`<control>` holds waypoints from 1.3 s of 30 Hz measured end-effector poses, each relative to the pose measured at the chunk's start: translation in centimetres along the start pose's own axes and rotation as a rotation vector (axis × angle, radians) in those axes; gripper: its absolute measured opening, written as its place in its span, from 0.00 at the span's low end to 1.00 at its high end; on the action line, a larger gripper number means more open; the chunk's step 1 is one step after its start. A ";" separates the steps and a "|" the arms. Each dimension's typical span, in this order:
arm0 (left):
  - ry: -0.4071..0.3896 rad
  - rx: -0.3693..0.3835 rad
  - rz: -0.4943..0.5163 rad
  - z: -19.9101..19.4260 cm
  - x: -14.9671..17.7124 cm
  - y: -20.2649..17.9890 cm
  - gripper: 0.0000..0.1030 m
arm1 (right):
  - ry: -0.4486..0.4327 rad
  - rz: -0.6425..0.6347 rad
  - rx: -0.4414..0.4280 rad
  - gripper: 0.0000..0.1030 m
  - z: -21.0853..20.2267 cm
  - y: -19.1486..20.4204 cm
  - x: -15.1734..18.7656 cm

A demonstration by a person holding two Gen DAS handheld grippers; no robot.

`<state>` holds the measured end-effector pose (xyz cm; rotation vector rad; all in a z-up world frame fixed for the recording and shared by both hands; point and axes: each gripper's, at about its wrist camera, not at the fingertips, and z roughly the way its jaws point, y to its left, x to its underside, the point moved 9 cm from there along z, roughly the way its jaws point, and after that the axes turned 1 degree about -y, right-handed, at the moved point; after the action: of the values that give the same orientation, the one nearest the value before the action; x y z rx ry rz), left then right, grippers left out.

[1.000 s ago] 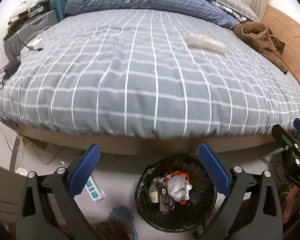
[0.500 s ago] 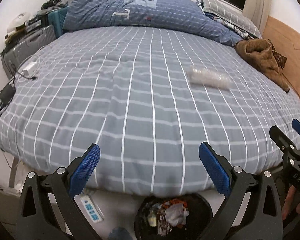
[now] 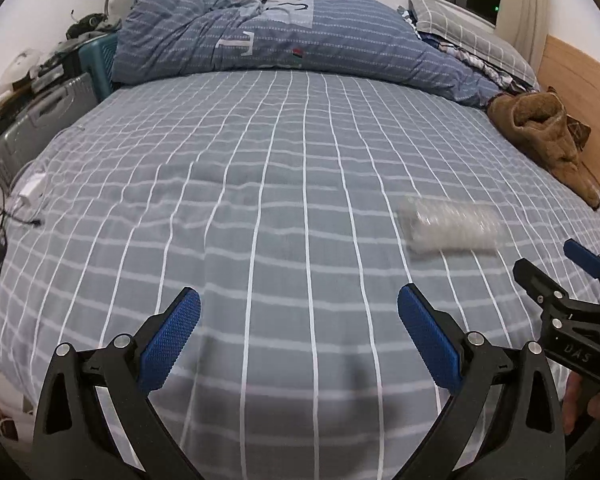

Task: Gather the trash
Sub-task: 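Move the right gripper back over the bed toward the bubble-wrap roll, then grasp the clear bubble-wrap roll with the right gripper, then lift the bubble wrap with the right gripper and carry it over the bin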

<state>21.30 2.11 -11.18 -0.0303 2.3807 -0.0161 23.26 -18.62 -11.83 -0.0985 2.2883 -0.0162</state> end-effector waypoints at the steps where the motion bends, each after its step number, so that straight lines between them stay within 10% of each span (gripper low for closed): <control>1: 0.002 -0.001 0.002 0.6 -0.5 0.0 0.94 | 0.006 0.004 -0.003 0.93 0.7 0.0 -0.4; 22: 0.051 -0.012 0.002 6.1 -2.3 1.1 0.94 | 0.186 0.011 -0.023 0.89 11.5 0.8 -1.2; 39: 0.078 -0.012 -0.007 7.2 -1.7 0.9 0.94 | 0.248 -0.009 -0.048 0.41 12.4 1.2 0.1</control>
<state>27.47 2.99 -15.24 -0.0442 2.4589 -0.0068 32.44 -17.18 -20.14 -0.1387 2.5366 0.0226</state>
